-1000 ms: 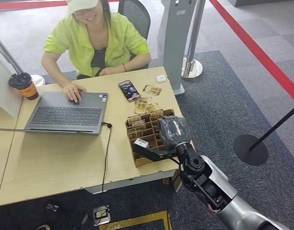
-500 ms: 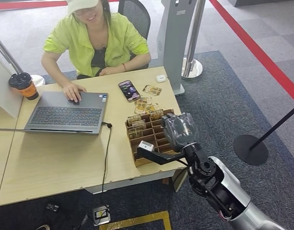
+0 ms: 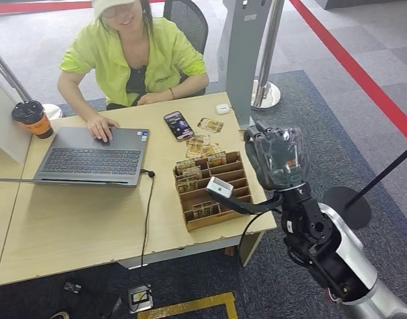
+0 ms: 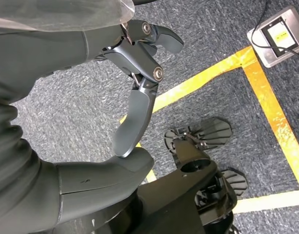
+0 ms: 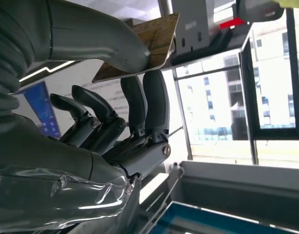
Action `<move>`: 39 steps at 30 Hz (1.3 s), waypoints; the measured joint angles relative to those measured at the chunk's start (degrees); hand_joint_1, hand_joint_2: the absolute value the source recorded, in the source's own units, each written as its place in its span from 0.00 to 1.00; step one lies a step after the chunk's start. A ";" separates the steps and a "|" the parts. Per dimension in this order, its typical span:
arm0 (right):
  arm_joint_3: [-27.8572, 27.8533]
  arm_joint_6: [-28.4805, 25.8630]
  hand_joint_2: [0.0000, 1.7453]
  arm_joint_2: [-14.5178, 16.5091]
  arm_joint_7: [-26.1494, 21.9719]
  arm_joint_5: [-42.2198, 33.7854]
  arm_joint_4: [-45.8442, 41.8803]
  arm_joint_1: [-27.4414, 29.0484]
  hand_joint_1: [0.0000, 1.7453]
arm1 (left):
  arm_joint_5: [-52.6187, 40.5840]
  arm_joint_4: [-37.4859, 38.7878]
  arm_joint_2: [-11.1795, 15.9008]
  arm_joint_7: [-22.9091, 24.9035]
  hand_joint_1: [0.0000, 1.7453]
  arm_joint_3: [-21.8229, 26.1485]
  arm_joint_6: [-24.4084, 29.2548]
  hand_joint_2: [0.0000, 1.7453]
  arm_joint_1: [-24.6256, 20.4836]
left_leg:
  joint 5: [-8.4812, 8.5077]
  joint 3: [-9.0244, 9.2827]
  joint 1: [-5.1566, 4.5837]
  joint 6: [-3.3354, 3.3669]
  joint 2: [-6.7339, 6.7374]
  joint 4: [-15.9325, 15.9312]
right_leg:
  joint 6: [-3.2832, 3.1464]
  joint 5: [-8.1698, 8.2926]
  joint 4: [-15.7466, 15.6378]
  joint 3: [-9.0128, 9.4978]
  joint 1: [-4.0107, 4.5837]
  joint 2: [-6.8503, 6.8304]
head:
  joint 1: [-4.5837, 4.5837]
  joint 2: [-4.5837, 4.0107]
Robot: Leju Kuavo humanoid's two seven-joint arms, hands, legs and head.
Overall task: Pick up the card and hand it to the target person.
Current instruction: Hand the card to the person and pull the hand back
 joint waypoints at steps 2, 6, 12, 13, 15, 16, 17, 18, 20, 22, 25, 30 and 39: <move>1.47 -2.58 1.00 2.77 -1.37 -0.44 9.96 -4.70 1.00 | -0.58 0.04 -0.10 0.26 0.00 -0.69 -0.47 1.00 -0.65 | 0.03 0.03 0.01 -0.01 0.08 -0.04 | 0.00 0.06 -0.04 0.01 0.01 0.07 | 0.00 0.00; 4.30 -6.81 1.00 8.26 -2.58 0.36 27.10 -13.04 1.00 | -1.33 0.07 -0.49 1.18 0.00 -1.63 -0.87 1.00 -1.65 | 0.03 0.11 0.00 -0.01 0.36 -0.08 | -0.02 0.13 -0.01 0.01 0.00 0.38 | 0.00 0.00; 8.33 -8.85 1.00 16.16 -1.51 3.32 47.80 -21.94 1.00 | -2.04 0.21 -0.76 2.15 0.00 -2.63 -1.14 1.00 -2.52 | 0.07 0.18 0.01 -0.04 0.32 -0.15 | -0.05 0.14 -0.01 0.13 0.01 0.36 | 0.00 0.00; 9.00 -8.97 1.00 17.39 -1.28 3.88 51.03 -23.17 1.00 | -2.07 0.23 -0.77 2.23 0.00 -2.70 -1.12 1.00 -2.53 | 0.07 0.19 0.01 -0.05 0.29 -0.17 | -0.05 0.14 -0.02 0.14 0.01 0.34 | 0.00 0.00; 9.94 -8.59 1.00 18.90 -0.76 4.61 55.08 -24.72 1.00 | -2.09 0.26 -0.76 2.33 0.00 -2.79 -1.08 1.00 -2.54 | 0.08 0.21 0.02 -0.06 0.33 -0.19 | -0.07 0.16 -0.04 0.15 0.02 0.35 | 0.00 0.00; 10.49 -8.28 1.00 19.68 -0.37 5.06 57.17 -25.49 1.00 | -2.12 0.28 -0.76 2.43 0.00 -2.86 -1.07 1.00 -2.56 | 0.07 0.19 0.02 -0.06 0.28 -0.18 | -0.06 0.13 -0.03 0.15 0.02 0.31 | 0.00 0.00; 10.96 -8.11 1.00 20.37 -0.04 5.44 58.91 -26.09 1.00 | -2.14 0.29 -0.75 2.52 0.00 -2.93 -1.09 1.00 -2.60 | 0.06 0.18 0.02 -0.06 0.22 -0.17 | -0.06 0.11 -0.01 0.15 0.02 0.26 | 0.00 0.00; 11.62 -7.80 1.00 21.05 0.44 6.07 60.80 -26.75 1.00 | -2.15 0.31 -0.76 2.64 0.00 -2.98 -1.09 1.00 -2.65 | 0.05 0.17 0.01 -0.05 0.20 -0.15 | -0.06 0.08 0.02 0.13 0.01 0.24 | 0.00 0.00; 12.65 -6.82 1.00 21.86 1.11 7.03 63.16 -27.53 1.00 | -2.10 0.33 -0.78 2.77 0.00 -3.01 -1.03 1.00 -2.69 | 0.05 0.13 0.01 -0.05 0.11 -0.12 | -0.06 0.04 0.04 0.12 0.01 0.16 | 0.00 0.00; 13.57 -5.77 1.00 22.62 1.94 7.90 65.22 -28.12 1.00 | -1.99 0.34 -0.81 2.81 0.00 -2.96 -0.92 1.00 -2.68 | 0.05 0.11 0.02 -0.04 0.06 -0.12 | -0.05 0.03 0.03 0.12 0.02 0.13 | 0.00 0.00; 14.57 -5.26 1.00 23.24 3.25 8.93 67.11 -28.52 1.00 | -1.83 0.32 -0.86 2.67 0.00 -2.88 -0.76 1.00 -2.60 | 0.08 0.07 0.02 -0.04 -0.02 -0.12 | -0.05 0.04 0.01 0.12 0.03 0.04 | 0.00 0.00; 16.86 -3.61 1.00 23.39 5.16 11.54 68.49 -29.11 1.00 | -1.76 0.36 -1.04 2.76 0.00 -3.00 -0.62 1.00 -2.52 | 0.08 0.02 0.01 -0.03 -0.11 -0.10 | -0.04 0.01 0.02 0.10 0.01 -0.04 | 0.00 0.00; 16.80 -4.09 1.00 23.15 3.98 10.56 67.76 -28.38 0.79 | -0.96 0.36 -1.11 2.77 0.00 -2.50 -0.01 1.00 -1.73 | 0.07 -0.02 0.02 -0.03 -0.20 -0.06 | -0.03 -0.01 0.03 0.08 0.03 -0.14 | 0.00 0.00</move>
